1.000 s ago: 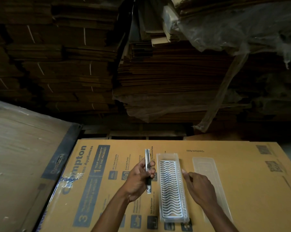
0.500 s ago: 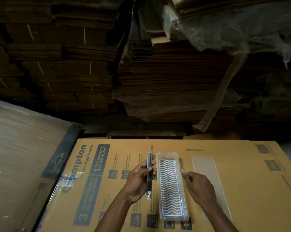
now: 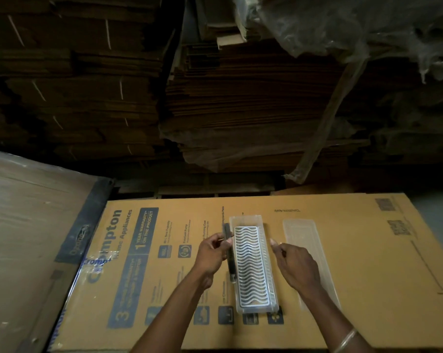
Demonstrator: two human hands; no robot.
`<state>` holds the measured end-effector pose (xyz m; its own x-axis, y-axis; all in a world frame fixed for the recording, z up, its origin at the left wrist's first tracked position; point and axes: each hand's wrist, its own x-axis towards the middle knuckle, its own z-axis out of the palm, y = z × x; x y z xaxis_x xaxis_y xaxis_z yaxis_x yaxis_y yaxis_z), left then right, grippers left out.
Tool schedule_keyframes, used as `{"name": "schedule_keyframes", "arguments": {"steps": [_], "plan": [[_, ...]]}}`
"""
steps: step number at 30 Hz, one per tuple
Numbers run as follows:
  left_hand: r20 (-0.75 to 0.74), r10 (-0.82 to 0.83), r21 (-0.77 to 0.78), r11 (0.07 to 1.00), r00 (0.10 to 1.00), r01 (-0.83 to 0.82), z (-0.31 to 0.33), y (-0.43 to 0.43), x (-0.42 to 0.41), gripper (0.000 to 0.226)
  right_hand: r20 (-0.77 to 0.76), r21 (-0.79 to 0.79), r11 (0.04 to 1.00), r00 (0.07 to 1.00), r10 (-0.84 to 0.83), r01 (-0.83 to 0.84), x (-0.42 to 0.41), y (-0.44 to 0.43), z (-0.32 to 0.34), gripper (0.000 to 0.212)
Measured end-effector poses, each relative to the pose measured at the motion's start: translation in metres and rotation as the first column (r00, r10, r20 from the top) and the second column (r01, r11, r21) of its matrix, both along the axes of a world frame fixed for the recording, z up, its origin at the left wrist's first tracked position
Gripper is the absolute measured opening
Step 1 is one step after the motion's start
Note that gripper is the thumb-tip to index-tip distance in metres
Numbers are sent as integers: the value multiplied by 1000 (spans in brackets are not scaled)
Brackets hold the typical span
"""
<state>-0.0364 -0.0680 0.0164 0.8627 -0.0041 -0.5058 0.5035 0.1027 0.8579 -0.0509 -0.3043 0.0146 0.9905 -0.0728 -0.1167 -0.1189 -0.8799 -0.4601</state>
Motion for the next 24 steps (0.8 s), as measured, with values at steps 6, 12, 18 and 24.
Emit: {"name": "schedule_keyframes", "arguments": {"steps": [6,12,18,24], "plan": [[33,-170,320,935,985,151,-9,-30,20,31,-54,-107,992,996,-74,68,-1,-15,-23,46],[-107,-375,651,673,921,350,-29,-65,45,17,-126,-160,977,979,-159,138,-13,-42,-60,37],[-239,-469,809,388,850,441,-42,-84,55,11,-166,-193,971,971,-173,140,-18,-58,-71,36],[-286,-417,842,321,863,434,-55,-95,58,12,-173,-176,971,966,-194,164,-19,-68,-73,35]]}}
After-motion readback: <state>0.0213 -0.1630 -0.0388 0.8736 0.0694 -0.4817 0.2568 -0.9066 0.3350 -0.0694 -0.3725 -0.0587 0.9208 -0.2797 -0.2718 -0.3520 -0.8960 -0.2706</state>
